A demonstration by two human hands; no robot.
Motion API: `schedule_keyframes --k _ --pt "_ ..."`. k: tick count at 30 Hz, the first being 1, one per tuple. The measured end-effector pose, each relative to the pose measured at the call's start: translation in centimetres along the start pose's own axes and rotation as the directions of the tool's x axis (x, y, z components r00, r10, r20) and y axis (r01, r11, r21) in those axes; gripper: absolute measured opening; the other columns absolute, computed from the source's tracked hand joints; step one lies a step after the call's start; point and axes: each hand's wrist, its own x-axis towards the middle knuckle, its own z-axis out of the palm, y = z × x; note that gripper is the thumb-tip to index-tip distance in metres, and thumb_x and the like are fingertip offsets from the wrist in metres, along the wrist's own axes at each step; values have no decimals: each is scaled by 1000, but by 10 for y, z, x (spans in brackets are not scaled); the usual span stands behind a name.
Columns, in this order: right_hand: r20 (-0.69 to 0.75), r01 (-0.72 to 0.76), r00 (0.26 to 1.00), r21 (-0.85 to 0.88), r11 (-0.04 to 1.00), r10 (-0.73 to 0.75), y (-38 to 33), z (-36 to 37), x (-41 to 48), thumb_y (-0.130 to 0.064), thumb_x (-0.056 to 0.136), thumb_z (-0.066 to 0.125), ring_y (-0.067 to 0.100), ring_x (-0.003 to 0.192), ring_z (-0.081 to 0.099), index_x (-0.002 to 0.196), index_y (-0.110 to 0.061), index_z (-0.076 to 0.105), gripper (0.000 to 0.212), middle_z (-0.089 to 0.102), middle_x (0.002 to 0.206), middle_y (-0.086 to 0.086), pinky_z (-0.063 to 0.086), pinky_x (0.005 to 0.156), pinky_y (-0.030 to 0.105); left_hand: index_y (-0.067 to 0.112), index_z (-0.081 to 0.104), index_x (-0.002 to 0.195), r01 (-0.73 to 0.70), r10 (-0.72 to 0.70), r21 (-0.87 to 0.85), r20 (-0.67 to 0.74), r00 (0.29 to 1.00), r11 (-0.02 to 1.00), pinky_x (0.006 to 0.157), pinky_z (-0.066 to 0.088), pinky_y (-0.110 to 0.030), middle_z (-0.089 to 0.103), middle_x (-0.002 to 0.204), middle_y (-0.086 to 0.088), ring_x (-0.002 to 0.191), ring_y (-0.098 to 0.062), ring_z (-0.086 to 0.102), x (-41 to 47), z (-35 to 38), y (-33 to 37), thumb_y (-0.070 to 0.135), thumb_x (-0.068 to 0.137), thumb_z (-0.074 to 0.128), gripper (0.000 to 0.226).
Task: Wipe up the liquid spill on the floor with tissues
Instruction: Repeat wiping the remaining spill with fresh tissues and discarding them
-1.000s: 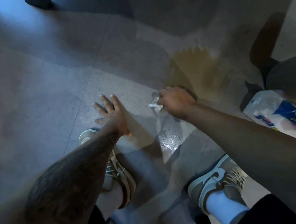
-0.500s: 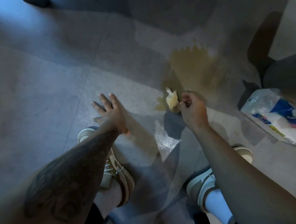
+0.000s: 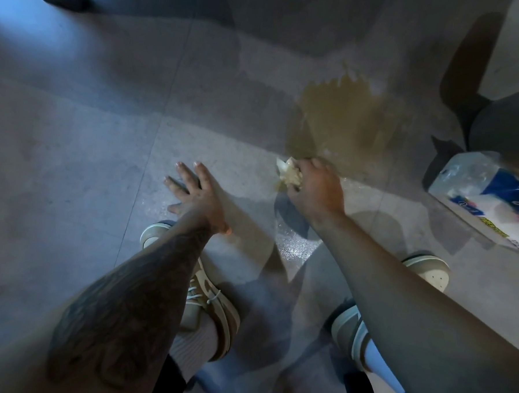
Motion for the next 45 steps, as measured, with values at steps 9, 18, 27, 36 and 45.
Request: schedule_keyframes --k 9,18,27,36,45 --pt "-11 169 985 -30 985 -170 -15 3 -11 -27 75 74 30 92 59 101 -19 64 29 66 98 6 47 75 37 17 -33 151 5 -5 -3 -2 1000 1000 107 28 -73 -44 153 -20 143 -55 -25 2 1 1 40 56 96 162" --pt "-48 -35 998 113 993 41 4 4 5 -21 74 75 25 95 58 94 -23 76 20 63 97 2 48 78 33 15 -30 152 8 -8 2 -9 1000 1000 106 33 -72 -41 155 -22 144 -56 -22 1 1 1 35 60 95 157" --pt "46 152 987 -10 988 -151 -23 2 11 -28 78 70 30 90 61 95 -22 73 18 63 97 4 45 69 32 16 -32 151 7 -7 3 3 1000 1000 106 32 -73 -43 153 -21 143 -56 -25 1 0 0 39 58 96 160" --pt "-40 39 998 -32 999 -40 4 -9 13 -33 77 69 28 90 61 94 -23 72 20 64 94 2 49 73 33 16 -33 151 3 -3 -14 14 1000 1000 108 29 -74 -45 152 -22 143 -56 -25 1 -1 2 36 59 96 159" --pt "-82 -75 994 41 996 78 21 -8 12 -30 78 67 23 95 60 95 -25 72 19 64 96 -1 50 75 32 15 -33 151 -12 12 -19 7 1000 1000 107 28 -74 -44 152 -22 143 -56 -25 0 -1 1 38 57 96 161"
